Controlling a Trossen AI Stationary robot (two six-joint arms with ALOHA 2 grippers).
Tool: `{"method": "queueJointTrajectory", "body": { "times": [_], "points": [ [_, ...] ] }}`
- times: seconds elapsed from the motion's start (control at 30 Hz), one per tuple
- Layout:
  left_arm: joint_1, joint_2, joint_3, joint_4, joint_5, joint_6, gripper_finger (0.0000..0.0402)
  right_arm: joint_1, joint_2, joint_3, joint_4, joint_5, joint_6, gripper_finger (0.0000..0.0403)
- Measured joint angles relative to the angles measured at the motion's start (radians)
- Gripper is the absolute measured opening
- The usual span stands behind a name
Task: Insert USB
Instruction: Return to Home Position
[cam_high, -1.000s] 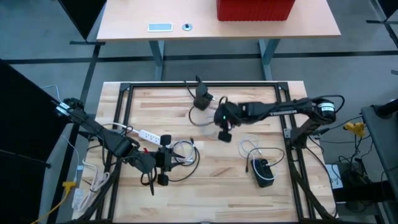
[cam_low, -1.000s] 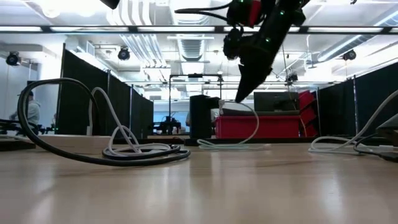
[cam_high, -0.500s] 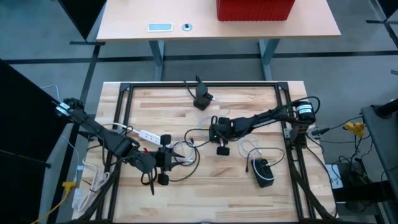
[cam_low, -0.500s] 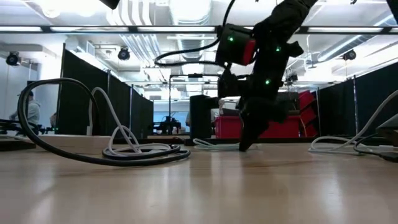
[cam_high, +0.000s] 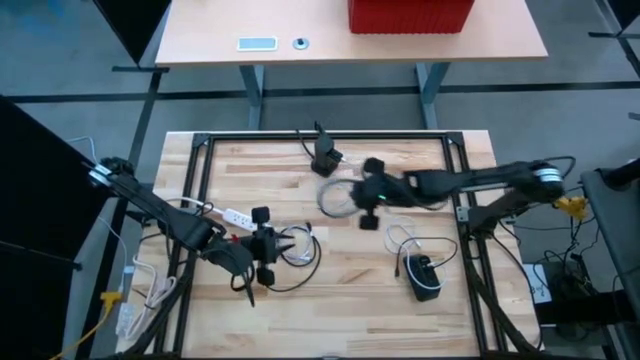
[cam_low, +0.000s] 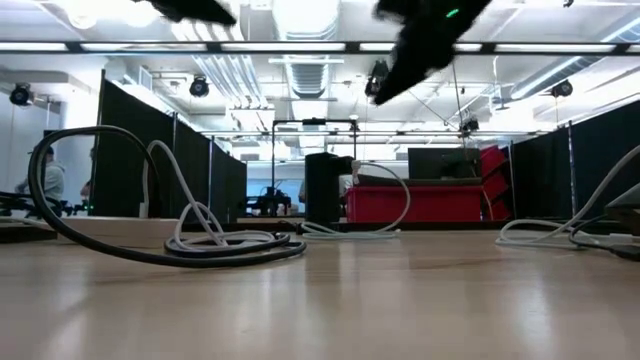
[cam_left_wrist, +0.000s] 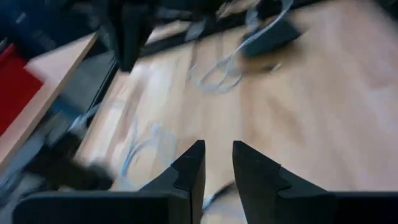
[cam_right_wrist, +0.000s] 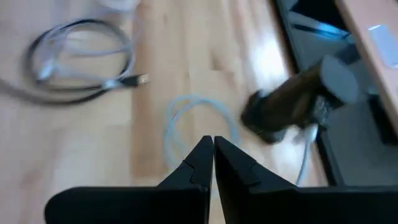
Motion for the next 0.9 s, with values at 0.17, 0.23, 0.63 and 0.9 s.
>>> {"method": "queueJointTrajectory", "body": {
  "times": [0.17, 0.23, 0.63, 0.9],
  "points": [
    [0.009, -0.039, -0.016, 0.095, 0.059, 0.105, 0.007, 0.055, -0.28, -0.158, 0.062, -0.063, 0.093, 0.0],
    [0.018, -0.055, -0.034, 0.121, 0.054, 0.117, 0.007, 0.082, -0.399, -0.236, 0.103, -0.088, 0.12, 0.0],
    [0.375, -0.196, -0.297, 0.585, 0.449, 0.262, 0.007, 0.127, -0.994, -0.64, 0.362, -0.128, 0.158, 0.0],
    [0.707, -0.3, -0.43, 0.6, 0.504, 0.107, 0.007, 0.127, -1.286, -0.794, 0.385, -0.127, 0.185, 0.0]
  ]
}}
